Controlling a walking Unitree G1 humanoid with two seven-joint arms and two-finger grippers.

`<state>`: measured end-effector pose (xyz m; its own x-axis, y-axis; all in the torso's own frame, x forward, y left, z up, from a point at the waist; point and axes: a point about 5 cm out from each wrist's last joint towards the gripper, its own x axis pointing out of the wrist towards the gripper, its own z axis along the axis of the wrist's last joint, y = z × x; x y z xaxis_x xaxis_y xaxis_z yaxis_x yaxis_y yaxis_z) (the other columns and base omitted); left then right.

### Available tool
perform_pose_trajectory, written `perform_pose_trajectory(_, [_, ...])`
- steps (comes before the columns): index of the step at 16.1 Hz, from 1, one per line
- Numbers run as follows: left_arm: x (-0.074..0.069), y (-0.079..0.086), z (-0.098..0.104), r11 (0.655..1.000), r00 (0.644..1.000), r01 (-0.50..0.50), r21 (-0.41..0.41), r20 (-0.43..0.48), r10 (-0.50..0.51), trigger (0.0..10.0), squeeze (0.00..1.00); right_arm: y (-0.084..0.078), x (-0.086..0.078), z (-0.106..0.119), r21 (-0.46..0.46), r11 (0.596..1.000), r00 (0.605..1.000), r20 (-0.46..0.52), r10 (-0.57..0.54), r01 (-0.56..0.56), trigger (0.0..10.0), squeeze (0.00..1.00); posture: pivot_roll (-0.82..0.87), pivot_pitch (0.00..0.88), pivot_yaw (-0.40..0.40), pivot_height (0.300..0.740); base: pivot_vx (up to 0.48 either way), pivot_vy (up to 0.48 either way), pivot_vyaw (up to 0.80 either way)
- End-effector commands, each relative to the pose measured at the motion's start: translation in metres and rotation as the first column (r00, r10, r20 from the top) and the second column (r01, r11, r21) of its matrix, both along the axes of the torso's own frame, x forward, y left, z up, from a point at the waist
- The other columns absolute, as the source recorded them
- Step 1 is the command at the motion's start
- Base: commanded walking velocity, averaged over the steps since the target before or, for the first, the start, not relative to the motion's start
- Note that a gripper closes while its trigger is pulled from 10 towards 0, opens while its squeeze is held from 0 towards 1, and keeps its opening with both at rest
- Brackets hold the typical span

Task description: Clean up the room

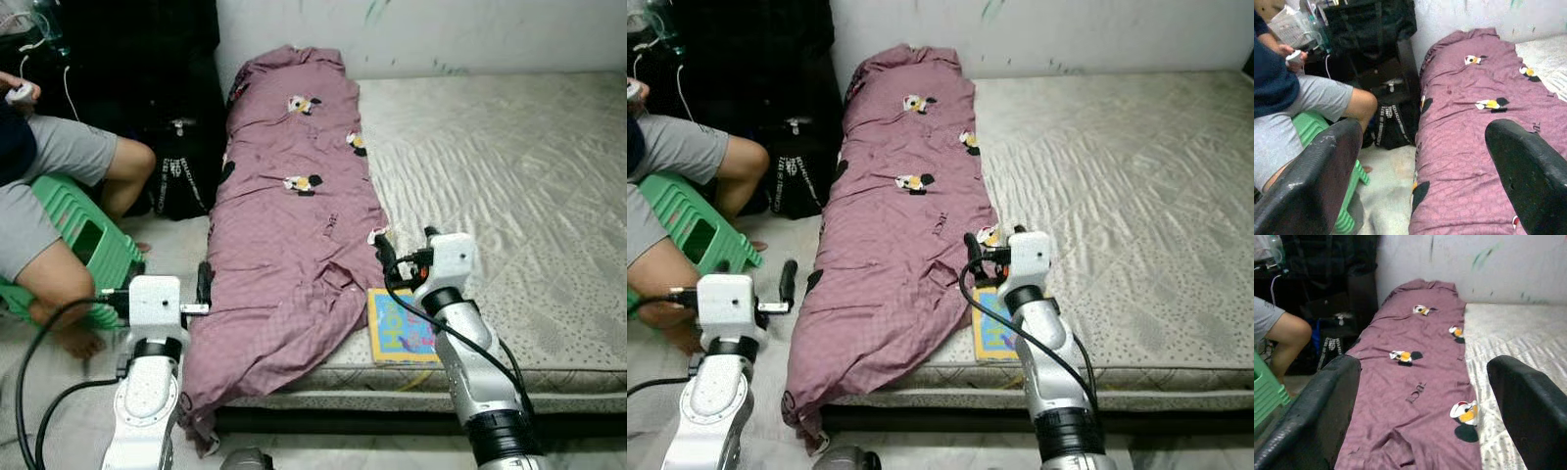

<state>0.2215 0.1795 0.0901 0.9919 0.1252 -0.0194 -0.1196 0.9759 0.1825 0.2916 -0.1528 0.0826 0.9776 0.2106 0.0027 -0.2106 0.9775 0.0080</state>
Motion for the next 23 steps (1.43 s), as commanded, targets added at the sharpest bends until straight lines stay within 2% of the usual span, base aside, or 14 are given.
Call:
perform_pose_trajectory(1, [0.002,0.003,0.004,1.000,1.000,0.000,0.006,0.009,0.000,10.0,0.00,0.006,0.005,0.008,-0.005,1.000,0.999,0.039,0.023,-0.023,10.0,0.00,-0.03,0.000,0.051,0.740,0.000,0.000,0.00])
perform_pose_trajectory(5, [0.014,0.004,0.011,1.000,0.999,-0.011,-0.001,0.037,0.011,10.0,0.00,0.015,0.008,0.014,0.003,1.000,0.996,0.081,0.024,-0.025,10.0,0.00,-0.01,0.000,0.123,0.740,0.000,0.000,0.00])
perform_pose_trajectory(7, [0.020,-0.001,0.011,0.999,0.999,0.035,0.005,0.027,-0.035,10.0,0.00,0.018,0.011,0.015,0.018,1.000,0.995,0.099,-0.003,0.001,10.0,0.00,-0.04,0.000,0.156,0.740,0.000,0.000,0.00])
perform_pose_trajectory(10, [0.027,-0.008,0.015,0.996,0.995,0.090,0.018,0.043,-0.090,10.0,0.00,0.027,0.015,0.020,-0.041,0.997,0.991,0.112,0.076,-0.072,10.0,0.00,-0.05,0.016,0.095,0.740,0.000,0.000,0.00])
perform_pose_trajectory(12, [0.026,-0.007,0.015,0.997,0.996,0.073,0.010,0.045,-0.073,10.0,0.00,0.023,0.014,0.019,-0.042,0.997,0.992,0.100,0.071,-0.067,10.0,0.00,-0.05,0.024,0.067,0.740,0.000,0.000,0.00])
perform_pose_trajectory(13, [0.024,-0.005,0.013,0.999,0.998,0.043,-0.004,0.039,-0.043,10.0,0.00,0.013,0.013,0.011,-0.032,0.999,0.998,0.053,0.043,-0.041,10.0,0.00,-0.02,0.025,0.004,0.740,0.000,0.000,0.00])
perform_pose_trajectory(14, [0.022,-0.002,0.017,1.000,0.998,0.011,-0.015,0.060,-0.010,10.0,0.00,0.008,0.014,0.006,-0.012,0.999,0.999,0.012,0.036,-0.035,10.0,0.00,0.00,0.032,-0.023,0.740,0.000,0.000,0.00])
perform_pose_trajectory(15, [0.022,-0.001,0.018,1.000,0.998,0.006,-0.017,0.064,-0.005,10.0,0.00,0.009,0.016,0.006,-0.017,0.999,0.999,0.015,0.048,-0.047,10.0,0.00,0.00,0.030,-0.031,0.740,0.000,0.000,0.00])
perform_pose_trajectory(16, [0.020,0.007,0.020,0.999,0.996,-0.047,-0.027,0.075,0.049,10.0,0.00,0.020,0.024,0.012,-0.033,0.995,0.994,0.036,0.099,-0.098,10.0,0.00,0.00,0.037,-0.027,0.740,0.000,0.000,0.00])
perform_pose_trajectory(17, [0.021,0.009,0.020,0.998,0.996,-0.056,-0.031,0.074,0.059,10.0,0.00,0.024,0.026,0.013,-0.039,0.992,0.992,0.045,0.120,-0.118,10.0,0.00,0.00,0.058,-0.020,0.740,0.000,0.000,0.00])
perform_pose_trajectory(18, [0.021,0.009,0.021,0.998,0.995,-0.059,-0.025,0.081,0.061,10.0,0.00,0.028,0.026,0.015,-0.052,0.988,0.987,0.059,0.147,-0.144,10.0,0.00,0.02,0.035,-0.022,0.740,0.000,0.000,0.00])
perform_pose_trajectory(21, [0.024,0.010,0.024,0.999,0.995,-0.041,-0.018,0.092,0.043,10.0,0.00,0.033,0.024,0.010,-0.031,0.989,0.989,0.034,0.146,-0.145,10.0,0.00,0.02,0.059,-0.022,0.740,0.000,0.000,0.00])
perform_pose_trajectory(23, [0.022,0.007,0.023,1.000,0.996,-0.013,-0.026,0.090,0.016,10.0,0.00,0.028,0.025,0.011,-0.032,0.990,0.990,0.038,0.135,-0.134,10.0,0.00,0.01,0.055,-0.022,0.740,0.000,-0.360,0.00])
